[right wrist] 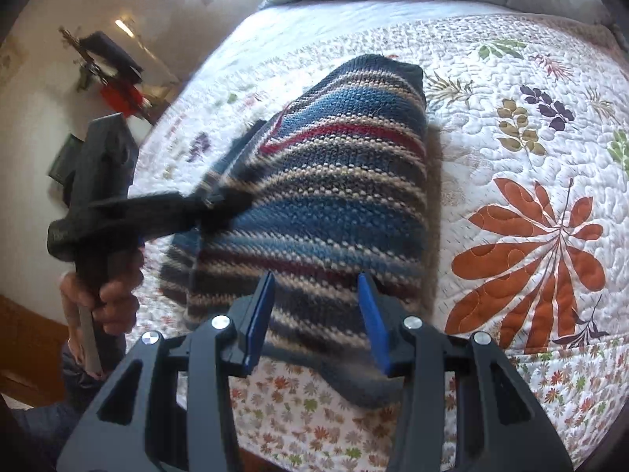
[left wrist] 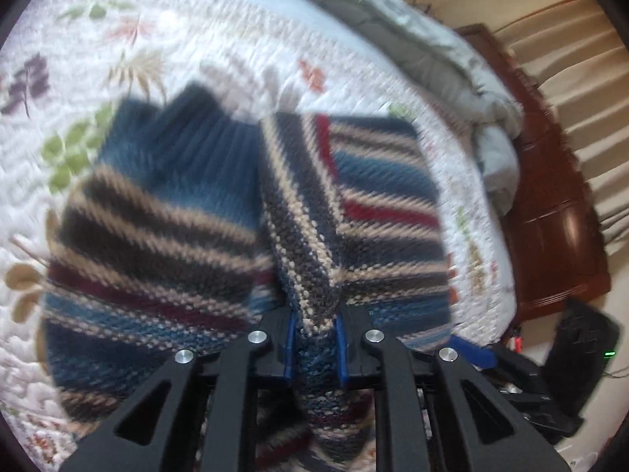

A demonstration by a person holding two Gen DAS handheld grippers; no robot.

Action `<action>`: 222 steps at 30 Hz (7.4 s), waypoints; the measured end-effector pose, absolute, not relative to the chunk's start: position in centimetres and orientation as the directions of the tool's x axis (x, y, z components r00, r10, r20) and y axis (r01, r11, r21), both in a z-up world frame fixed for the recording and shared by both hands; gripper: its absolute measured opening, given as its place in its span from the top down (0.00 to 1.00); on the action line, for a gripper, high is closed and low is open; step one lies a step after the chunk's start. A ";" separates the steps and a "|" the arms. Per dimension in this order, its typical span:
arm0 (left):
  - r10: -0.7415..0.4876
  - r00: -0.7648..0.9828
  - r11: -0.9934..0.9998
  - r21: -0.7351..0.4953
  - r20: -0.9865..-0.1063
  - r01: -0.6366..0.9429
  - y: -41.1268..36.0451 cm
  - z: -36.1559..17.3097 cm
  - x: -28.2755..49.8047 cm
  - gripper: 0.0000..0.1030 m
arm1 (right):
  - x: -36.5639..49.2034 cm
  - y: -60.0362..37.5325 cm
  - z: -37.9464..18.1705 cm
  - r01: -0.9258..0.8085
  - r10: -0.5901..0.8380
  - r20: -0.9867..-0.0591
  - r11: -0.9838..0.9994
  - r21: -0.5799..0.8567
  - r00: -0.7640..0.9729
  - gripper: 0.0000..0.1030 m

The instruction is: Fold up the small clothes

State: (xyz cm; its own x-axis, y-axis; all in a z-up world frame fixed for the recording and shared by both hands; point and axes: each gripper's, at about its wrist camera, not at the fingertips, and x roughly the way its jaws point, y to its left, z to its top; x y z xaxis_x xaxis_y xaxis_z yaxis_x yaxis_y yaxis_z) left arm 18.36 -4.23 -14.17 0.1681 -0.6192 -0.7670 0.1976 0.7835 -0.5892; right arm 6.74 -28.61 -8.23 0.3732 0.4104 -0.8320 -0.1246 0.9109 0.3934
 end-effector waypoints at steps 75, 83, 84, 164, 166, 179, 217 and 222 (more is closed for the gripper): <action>-0.566 0.249 0.820 -0.503 -0.786 0.275 -7.5 -11.5 16.2 0.78 | 7.0 -30.6 -10.3 -0.073 0.451 -0.815 0.886 0.458 0.364 0.45; -0.663 0.321 0.747 -0.621 -0.676 0.235 -3.2 -8.0 16.1 0.80 | 6.3 -31.1 -7.7 -0.093 0.495 -0.765 0.858 0.505 0.412 0.46; -0.662 0.334 0.748 -0.621 -0.671 0.234 -2.6 -7.5 16.1 0.80 | 6.2 -30.9 -7.2 -0.107 0.500 -0.757 0.856 0.506 0.421 0.46; -0.310 0.308 0.950 -0.285 -0.899 0.125 5.1 -10.2 10.2 0.35 | 6.4 -27.8 -9.3 -0.183 0.454 -0.876 0.886 0.425 0.162 0.47; -0.306 0.347 0.952 -0.280 -0.887 0.124 5.5 -8.4 11.9 0.32 | 7.9 -28.7 -6.9 -0.193 0.442 -0.872 0.893 0.405 0.213 0.39; -0.312 0.246 0.950 -0.300 -0.918 0.084 2.6 -12.8 26.0 0.30 | 23.8 -29.1 -10.9 -0.042 0.539 -0.828 0.841 0.540 0.156 0.27; -0.424 0.204 0.905 -0.409 -0.882 0.114 7.1 -13.5 18.0 0.15 | 15.7 -27.9 -8.7 -0.145 0.534 -0.830 0.845 0.515 0.163 0.23; -0.505 0.193 0.863 -0.495 -0.841 0.101 7.6 -14.3 18.0 0.15 | 14.7 -27.4 -10.0 -0.144 0.559 -0.817 0.828 0.542 0.137 0.23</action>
